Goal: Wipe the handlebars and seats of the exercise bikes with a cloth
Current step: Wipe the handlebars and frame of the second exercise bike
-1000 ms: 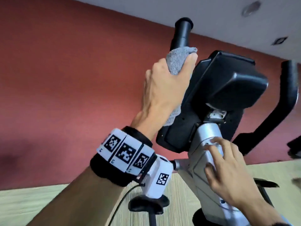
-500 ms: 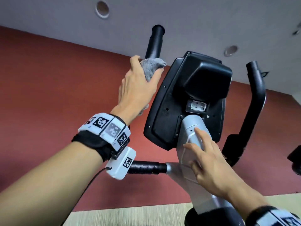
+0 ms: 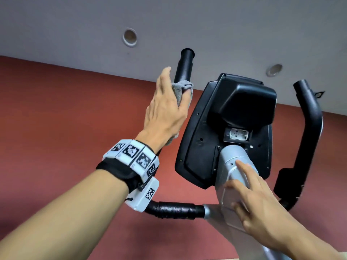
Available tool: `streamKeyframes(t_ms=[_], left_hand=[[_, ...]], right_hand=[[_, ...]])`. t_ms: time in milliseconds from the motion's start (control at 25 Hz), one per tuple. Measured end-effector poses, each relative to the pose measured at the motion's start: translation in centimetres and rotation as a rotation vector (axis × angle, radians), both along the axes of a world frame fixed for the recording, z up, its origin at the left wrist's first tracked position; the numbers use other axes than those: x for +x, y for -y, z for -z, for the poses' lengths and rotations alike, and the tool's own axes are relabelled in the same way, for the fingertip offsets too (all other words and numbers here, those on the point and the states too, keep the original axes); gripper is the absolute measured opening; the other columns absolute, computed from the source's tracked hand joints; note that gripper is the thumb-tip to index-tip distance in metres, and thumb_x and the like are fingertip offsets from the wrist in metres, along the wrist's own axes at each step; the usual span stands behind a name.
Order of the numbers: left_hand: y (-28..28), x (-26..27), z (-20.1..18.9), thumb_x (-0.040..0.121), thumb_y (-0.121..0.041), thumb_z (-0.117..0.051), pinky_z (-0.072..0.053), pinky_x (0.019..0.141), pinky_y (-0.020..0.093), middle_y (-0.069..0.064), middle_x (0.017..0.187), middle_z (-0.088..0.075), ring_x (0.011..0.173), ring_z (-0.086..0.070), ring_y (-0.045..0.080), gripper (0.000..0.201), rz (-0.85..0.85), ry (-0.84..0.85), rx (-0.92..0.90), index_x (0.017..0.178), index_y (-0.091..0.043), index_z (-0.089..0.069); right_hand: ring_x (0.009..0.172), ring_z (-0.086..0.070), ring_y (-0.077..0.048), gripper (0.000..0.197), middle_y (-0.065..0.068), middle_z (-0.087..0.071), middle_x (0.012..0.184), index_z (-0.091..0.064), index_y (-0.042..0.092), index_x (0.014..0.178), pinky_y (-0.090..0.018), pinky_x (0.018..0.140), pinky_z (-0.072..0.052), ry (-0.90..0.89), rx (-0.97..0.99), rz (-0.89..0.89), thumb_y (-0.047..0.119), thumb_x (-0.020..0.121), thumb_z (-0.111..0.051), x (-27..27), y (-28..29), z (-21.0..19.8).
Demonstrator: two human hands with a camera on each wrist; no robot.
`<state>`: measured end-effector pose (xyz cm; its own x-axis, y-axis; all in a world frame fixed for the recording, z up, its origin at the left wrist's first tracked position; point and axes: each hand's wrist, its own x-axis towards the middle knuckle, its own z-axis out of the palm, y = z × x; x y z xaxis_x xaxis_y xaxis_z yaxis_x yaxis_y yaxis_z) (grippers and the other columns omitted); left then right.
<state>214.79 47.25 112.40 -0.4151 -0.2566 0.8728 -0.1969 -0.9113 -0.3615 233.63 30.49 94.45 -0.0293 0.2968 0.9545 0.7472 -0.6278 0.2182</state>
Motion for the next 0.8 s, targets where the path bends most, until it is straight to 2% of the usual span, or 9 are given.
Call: streamKeyframes(t_ms=[80,160,240,320,440,520,600,720,800], left_hand=[[0.9,-0.7,-0.8,0.097,-0.049,-0.045,-0.046,0.100,0.048,0.011,0.154,-0.033,0.132,-0.045,0.029,0.070,-0.087,0.070,-0.031,0.154,-0.014,-0.025],[1.1,-0.7,-1.1,0.089,-0.044,-0.046,-0.044,0.096,0.050,0.013,0.141,-0.038,0.123,-0.044,0.032,0.063,-0.128,0.189,-0.066,0.142,-0.010,-0.036],[0.8,-0.3,-1.3,0.084,-0.038,-0.050,-0.041,0.089,0.045,0.014,0.124,-0.043,0.110,-0.044,0.031,0.050,-0.123,0.334,-0.062,0.125,-0.012,-0.038],[0.5,0.2,-1.3,0.086,-0.031,-0.057,-0.042,0.085,0.041,0.012,0.108,-0.045,0.098,-0.046,0.029,0.037,-0.041,0.408,0.020,0.110,-0.011,-0.038],[0.4,0.7,-1.2,0.091,-0.021,-0.069,-0.050,0.075,0.044,0.009,0.092,-0.056,0.081,-0.053,0.027,0.021,0.047,0.468,0.159,0.095,-0.004,-0.057],[0.0,1.6,-0.4,0.095,-0.023,-0.070,-0.054,0.073,0.040,0.011,0.097,-0.061,0.082,-0.060,0.027,0.021,0.043,0.498,0.130,0.100,-0.002,-0.066],[0.2,2.7,0.5,0.101,-0.024,-0.061,-0.056,0.080,0.037,0.014,0.115,-0.064,0.096,-0.066,0.028,0.028,-0.020,0.475,0.077,0.117,-0.003,-0.068],[1.6,3.2,0.2,0.106,-0.027,-0.040,-0.052,0.102,0.041,0.023,0.141,-0.056,0.125,-0.060,0.034,0.051,-0.120,0.347,-0.033,0.145,0.005,-0.047],[1.7,3.0,-0.1,0.107,-0.030,-0.035,-0.051,0.105,0.041,0.025,0.145,-0.052,0.129,-0.057,0.034,0.057,-0.153,0.314,-0.076,0.150,0.007,-0.038]], right_hand=[[0.156,0.004,-0.025,0.038,0.006,0.018,0.166,-0.049,0.032,0.130,-0.032,0.123,-0.018,0.007,-0.002,0.019,0.022,0.095,-0.058,0.1,-0.1,-0.1],[0.156,0.004,-0.024,0.035,0.006,0.018,0.166,-0.049,0.031,0.129,-0.034,0.123,-0.018,-0.001,-0.002,0.035,0.023,0.096,-0.057,0.1,-0.2,-0.2],[0.155,0.004,-0.023,0.035,0.006,0.020,0.166,-0.048,0.033,0.130,-0.028,0.121,-0.015,0.004,0.000,0.043,0.024,0.097,-0.056,0.1,-0.1,-0.2],[0.154,0.003,-0.020,0.037,0.007,0.021,0.165,-0.047,0.035,0.131,-0.021,0.115,-0.011,0.018,-0.010,0.032,0.026,0.096,-0.057,0.2,-0.2,-0.2],[0.154,0.000,-0.019,0.039,0.011,0.021,0.165,-0.046,0.038,0.132,-0.021,0.115,-0.012,0.003,-0.006,0.018,0.028,0.096,-0.056,0.1,-0.1,-0.3],[0.154,-0.005,-0.020,0.038,0.012,0.017,0.166,-0.048,0.038,0.130,-0.023,0.115,-0.016,0.003,-0.002,-0.013,0.028,0.095,-0.058,-0.1,-0.1,-0.2],[0.154,-0.004,-0.018,0.037,0.014,0.018,0.166,-0.048,0.039,0.129,-0.023,0.115,-0.016,0.005,0.001,-0.022,0.029,0.095,-0.059,-0.2,0.0,-0.2],[0.154,0.001,-0.020,0.035,0.010,0.020,0.166,-0.047,0.037,0.129,-0.025,0.118,-0.015,0.002,-0.009,0.001,0.030,0.097,-0.058,-0.1,0.0,0.0],[0.155,0.005,-0.022,0.036,0.006,0.020,0.166,-0.046,0.035,0.132,-0.029,0.121,-0.014,0.000,-0.018,0.022,0.031,0.097,-0.056,-0.2,0.1,-0.3]])
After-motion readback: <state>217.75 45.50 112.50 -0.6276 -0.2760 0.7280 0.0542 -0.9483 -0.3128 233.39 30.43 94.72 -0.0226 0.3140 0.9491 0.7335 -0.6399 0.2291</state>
